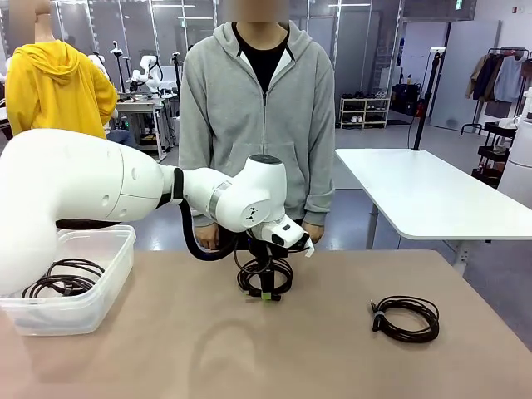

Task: Organize and store the cables.
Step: Place the USB Extension Cable into the Organizing box.

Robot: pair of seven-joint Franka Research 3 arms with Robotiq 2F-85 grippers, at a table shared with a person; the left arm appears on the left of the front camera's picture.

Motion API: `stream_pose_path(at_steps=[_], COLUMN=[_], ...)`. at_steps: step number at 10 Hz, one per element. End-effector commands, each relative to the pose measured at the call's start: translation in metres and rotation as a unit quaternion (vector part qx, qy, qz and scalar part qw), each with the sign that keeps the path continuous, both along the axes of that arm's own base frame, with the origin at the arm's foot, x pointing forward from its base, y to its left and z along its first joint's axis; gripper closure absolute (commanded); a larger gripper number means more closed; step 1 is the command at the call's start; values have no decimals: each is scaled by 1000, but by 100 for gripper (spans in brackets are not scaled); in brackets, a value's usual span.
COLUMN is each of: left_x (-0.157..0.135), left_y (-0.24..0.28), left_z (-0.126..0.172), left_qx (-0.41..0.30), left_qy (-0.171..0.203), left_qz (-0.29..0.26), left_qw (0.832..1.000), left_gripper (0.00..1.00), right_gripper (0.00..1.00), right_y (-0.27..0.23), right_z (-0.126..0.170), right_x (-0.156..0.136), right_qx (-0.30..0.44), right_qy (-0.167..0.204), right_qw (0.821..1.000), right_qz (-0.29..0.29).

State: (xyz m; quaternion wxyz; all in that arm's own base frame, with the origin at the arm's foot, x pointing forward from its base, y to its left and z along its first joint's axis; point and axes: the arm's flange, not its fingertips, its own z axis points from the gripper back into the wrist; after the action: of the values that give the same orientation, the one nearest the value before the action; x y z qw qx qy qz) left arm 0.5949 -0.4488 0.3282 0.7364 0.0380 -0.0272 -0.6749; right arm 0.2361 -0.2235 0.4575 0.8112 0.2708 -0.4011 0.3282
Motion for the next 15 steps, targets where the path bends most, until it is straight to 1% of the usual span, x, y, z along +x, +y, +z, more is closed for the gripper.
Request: stream_pose_path(at_steps=[1, 2, 3, 4, 5, 6, 7, 8, 9, 10, 11, 13, 14, 15], left_x=[16, 19, 19, 18, 17, 15, 14, 14, 14, 13, 13, 13, 12, 11], left_y=[-6, -6, -6, -7, -8, -10, -11, -11, -9, -9, -9, -9, -10, -9], left_z=[-3, -7, -8, -10, -13, -13, -11, -10, -10, -10, -10, -7, -2, 11], left_qx=[8, 1, -3, 0, -3, -2, 1, -6, -5, -8, -7, -10, -22, -26], left_qy=[33, 46, 49, 49, 58, 62, 62, 78, 77, 81, 81, 82, 92, 95], left_qz=[-21, -18, -16, -20, -23, -28, -28, -28, -25, -25, -27, -26, -27, -33], left_qw=[999, 999, 999, 999, 998, 998, 998, 997, 997, 996, 996, 996, 995, 995], left_gripper=[0, 0, 0, 58, 60, 100, 100, 100, 86, 96, 100, 100, 100, 100], right_gripper=[0, 0, 0, 0, 0, 0, 0, 0, 0, 0, 0, 0, 0, 0], right_y=[-1, -1, -1, -1, -1, -1, -1, -1, -1, -1, -1, -1, -1, -1], right_z=[0, 0, 0, 0, 0, 0, 0, 0, 0, 0, 0, 0, 0, 0], right_x=[-1, -1, -1, -1, -1, -1, -1, -1, -1, -1, -1, -1, -1, -1], right_qx=[2, 2, 2, 2, 2, 2, 2, 2, 2, 2, 2, 2, 2, 2], right_qy=[-11, -11, -11, -11, -11, -11, -11, -11, -11, -11, -11, -11, -11, -11], right_qw=[1000, 1000, 1000, 1000, 1000, 1000, 1000, 1000, 1000, 1000, 1000, 1000, 1000, 1000], right_qz=[5, 5, 5, 5, 5, 5, 5, 5, 5, 5, 5, 5, 5, 5])
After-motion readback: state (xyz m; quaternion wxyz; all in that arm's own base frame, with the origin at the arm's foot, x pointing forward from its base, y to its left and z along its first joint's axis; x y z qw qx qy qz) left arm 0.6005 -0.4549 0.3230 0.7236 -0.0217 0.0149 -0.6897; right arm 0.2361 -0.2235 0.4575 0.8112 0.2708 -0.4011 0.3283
